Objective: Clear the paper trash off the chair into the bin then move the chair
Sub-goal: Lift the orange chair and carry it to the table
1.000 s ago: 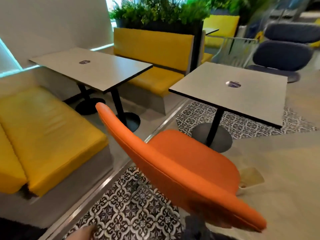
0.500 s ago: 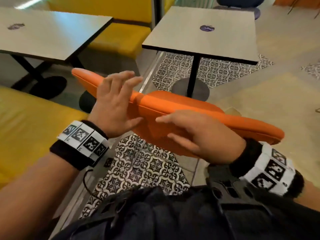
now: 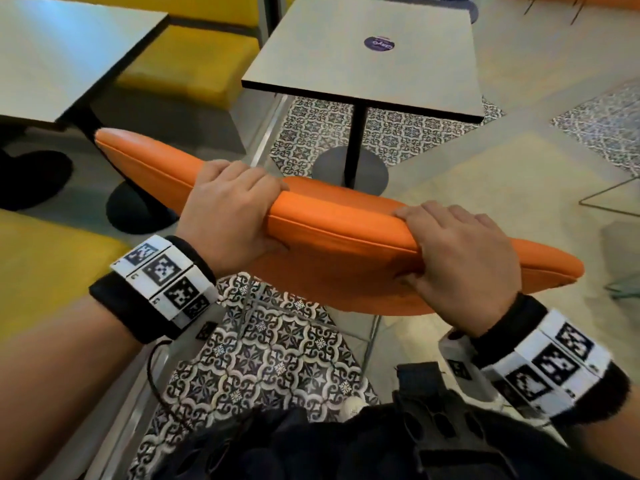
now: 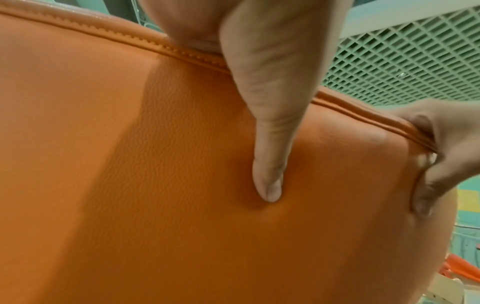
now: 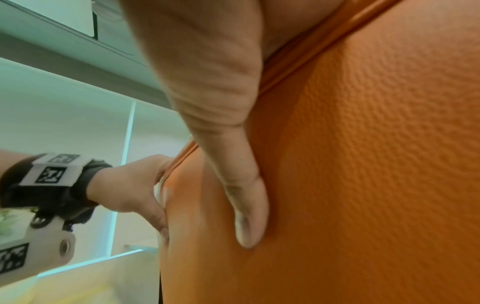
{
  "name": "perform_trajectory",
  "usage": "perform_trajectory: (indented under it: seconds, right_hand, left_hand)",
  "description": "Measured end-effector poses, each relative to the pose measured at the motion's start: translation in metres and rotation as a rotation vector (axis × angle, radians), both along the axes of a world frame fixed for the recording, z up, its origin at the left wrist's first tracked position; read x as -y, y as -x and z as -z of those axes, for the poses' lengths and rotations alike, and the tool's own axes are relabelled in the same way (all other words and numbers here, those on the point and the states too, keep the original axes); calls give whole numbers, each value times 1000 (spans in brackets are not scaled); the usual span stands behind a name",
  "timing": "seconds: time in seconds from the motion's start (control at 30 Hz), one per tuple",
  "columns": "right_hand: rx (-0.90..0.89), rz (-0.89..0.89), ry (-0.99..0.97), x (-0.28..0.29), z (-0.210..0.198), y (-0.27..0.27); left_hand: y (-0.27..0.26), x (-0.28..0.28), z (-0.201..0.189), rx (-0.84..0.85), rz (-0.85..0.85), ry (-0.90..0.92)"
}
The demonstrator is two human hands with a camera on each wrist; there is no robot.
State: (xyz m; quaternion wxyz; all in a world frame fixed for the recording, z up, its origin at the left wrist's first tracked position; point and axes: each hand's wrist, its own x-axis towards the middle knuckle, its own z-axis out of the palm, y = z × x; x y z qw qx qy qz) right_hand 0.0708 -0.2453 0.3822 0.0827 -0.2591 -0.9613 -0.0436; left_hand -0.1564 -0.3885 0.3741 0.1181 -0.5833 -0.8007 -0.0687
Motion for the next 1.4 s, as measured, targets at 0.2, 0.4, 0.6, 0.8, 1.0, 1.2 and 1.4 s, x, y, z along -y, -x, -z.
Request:
perform_trajectory:
  seconds: [0.2, 0.4, 0.6, 0.8, 1.0, 1.2, 1.4]
  right_hand:
    - [-46, 28, -26, -47, 4, 28]
    - [-65, 36, -2, -112, 6, 61]
    - [-55, 52, 35, -177, 1, 96]
    - [-12, 80, 77, -243, -5, 132]
    - [23, 104, 93, -305, -5, 172]
    - [31, 138, 86, -349, -4, 208]
    - [58, 181, 86, -380, -4, 240]
  left_hand:
    - [18, -44, 4, 19, -17, -30]
    - [48, -107, 5, -2, -35, -24]
    - [76, -172, 3, 20, -76, 2]
    - [109, -239, 6, 15, -93, 11]
    - [140, -303, 4, 25, -122, 37]
    - [174, -351, 4, 22, -168, 74]
    - [196, -382, 1, 31, -192, 85]
